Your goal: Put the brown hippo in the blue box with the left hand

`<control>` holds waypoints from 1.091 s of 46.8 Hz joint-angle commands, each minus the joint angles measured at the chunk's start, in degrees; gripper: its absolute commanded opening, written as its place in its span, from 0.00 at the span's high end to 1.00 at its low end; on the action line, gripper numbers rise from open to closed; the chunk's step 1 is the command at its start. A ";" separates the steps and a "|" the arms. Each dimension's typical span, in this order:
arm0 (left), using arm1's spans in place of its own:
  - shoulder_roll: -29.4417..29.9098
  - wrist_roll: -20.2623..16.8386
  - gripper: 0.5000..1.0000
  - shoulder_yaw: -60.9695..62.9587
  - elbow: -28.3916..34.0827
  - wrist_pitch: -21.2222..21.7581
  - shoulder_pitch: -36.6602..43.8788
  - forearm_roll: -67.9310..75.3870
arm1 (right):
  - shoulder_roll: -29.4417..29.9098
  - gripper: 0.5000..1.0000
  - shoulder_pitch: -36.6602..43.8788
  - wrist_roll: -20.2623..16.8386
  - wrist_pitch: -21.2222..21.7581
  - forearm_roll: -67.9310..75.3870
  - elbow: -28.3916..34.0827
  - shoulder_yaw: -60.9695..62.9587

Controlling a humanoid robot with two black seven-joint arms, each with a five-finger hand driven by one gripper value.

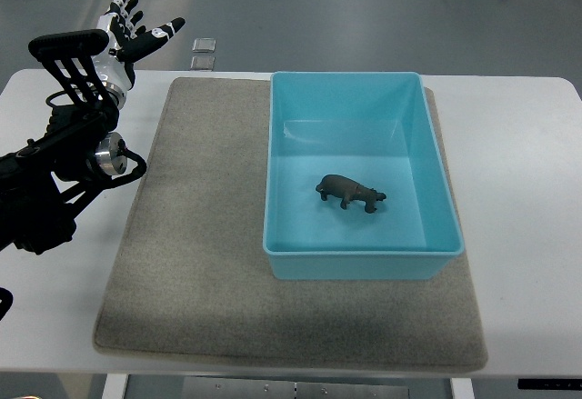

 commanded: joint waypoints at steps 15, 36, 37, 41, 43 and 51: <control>-0.01 0.01 0.01 0.62 0.11 -0.95 0.79 0.17 | 0.00 0.13 0.00 0.00 0.00 0.00 0.00 0.00; -0.62 0.01 0.01 -0.09 0.37 -3.76 2.19 -0.71 | 0.00 0.13 0.00 0.00 0.00 0.00 0.00 0.00; -0.62 0.01 0.01 -0.26 0.37 -4.02 2.46 -0.79 | 0.00 0.13 0.00 0.00 0.00 0.00 0.00 0.00; -0.62 0.01 0.01 -1.05 0.37 -5.25 3.34 -0.88 | 0.00 0.13 0.00 0.00 0.00 0.00 0.00 0.00; -0.71 0.01 0.01 -1.93 0.37 -5.87 3.69 -0.88 | 0.00 0.13 0.00 0.00 0.00 0.00 0.00 0.00; -0.89 0.10 0.01 -5.62 0.02 -7.36 4.48 -0.97 | 0.00 0.13 0.00 0.00 0.00 0.00 0.00 0.00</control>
